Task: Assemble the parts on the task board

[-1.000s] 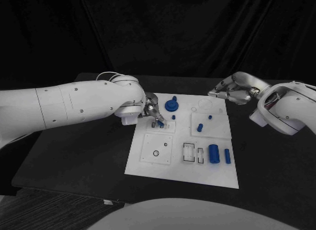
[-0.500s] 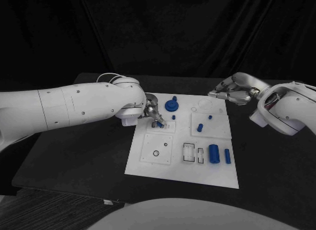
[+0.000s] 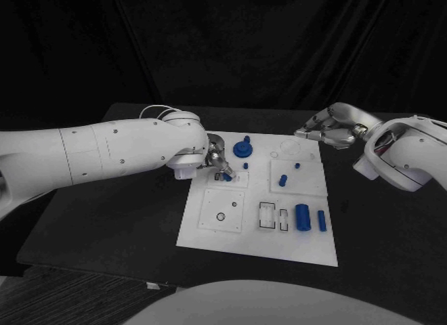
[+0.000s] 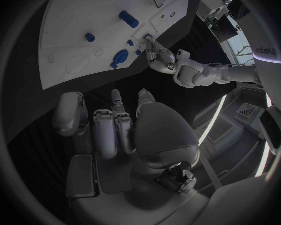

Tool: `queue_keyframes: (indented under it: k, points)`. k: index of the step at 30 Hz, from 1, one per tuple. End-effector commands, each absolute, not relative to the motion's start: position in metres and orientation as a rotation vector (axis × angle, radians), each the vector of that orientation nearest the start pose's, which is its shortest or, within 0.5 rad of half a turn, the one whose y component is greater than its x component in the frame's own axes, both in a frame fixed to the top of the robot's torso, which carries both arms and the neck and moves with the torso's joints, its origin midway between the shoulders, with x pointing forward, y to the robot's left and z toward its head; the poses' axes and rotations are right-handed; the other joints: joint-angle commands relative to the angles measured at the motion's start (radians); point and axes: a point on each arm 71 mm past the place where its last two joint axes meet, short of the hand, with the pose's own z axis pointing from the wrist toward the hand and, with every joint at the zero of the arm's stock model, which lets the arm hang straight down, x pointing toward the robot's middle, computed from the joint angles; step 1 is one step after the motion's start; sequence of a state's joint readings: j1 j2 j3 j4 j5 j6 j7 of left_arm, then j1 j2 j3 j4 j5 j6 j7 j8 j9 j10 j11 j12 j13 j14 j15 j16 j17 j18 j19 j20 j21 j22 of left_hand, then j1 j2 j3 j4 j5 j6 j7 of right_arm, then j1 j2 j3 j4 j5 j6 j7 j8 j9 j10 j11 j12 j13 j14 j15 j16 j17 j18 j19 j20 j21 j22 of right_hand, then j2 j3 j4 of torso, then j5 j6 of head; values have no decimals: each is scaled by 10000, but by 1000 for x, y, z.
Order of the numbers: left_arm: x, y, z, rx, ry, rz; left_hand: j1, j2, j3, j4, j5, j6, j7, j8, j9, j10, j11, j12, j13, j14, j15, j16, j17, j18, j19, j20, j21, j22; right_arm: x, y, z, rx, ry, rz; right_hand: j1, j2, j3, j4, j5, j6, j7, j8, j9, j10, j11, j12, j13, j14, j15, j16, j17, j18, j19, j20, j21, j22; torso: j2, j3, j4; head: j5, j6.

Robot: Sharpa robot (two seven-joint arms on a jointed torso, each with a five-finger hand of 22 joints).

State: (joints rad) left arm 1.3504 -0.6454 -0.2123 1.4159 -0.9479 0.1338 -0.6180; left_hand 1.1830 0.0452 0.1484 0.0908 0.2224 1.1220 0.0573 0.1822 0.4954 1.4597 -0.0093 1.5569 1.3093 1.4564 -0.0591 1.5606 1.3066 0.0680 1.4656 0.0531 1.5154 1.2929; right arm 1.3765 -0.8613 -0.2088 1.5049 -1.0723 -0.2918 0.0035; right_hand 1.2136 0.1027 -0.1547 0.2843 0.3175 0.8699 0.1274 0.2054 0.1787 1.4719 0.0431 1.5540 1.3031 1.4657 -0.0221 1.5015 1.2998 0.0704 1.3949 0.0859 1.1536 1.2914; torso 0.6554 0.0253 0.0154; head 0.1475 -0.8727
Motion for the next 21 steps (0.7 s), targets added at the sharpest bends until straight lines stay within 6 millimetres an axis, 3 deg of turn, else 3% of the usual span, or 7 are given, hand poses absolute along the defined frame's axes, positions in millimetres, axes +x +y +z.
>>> queue_keyframes:
  k: [1,21]
  points:
    - [493,159,-224,-1475,24073,-3198,-104,67,687,-52,197,85,-137,98,84,1111,-142,138,2615,1144,-121,102,2642,-373,208,-108,-175,1766,497,-218,-166,531,17672,7880,232,74,-258,17,136,-71,8,79,-107,768,46,19,2513,742,25,-117,2054,231,-89,22,-181,1523,6,-10,-2,4,1]
    - [491,169,-213,-1951,22258,-3828,-67,42,750,-79,257,155,-179,141,141,1111,-175,138,2615,1144,-144,102,2642,-396,281,-121,-122,1849,496,-221,-167,603,17715,7806,253,81,-267,20,143,-77,10,78,-111,703,50,-25,2465,721,27,-166,2015,244,-119,24,-251,1504,9,-19,23,8,1]
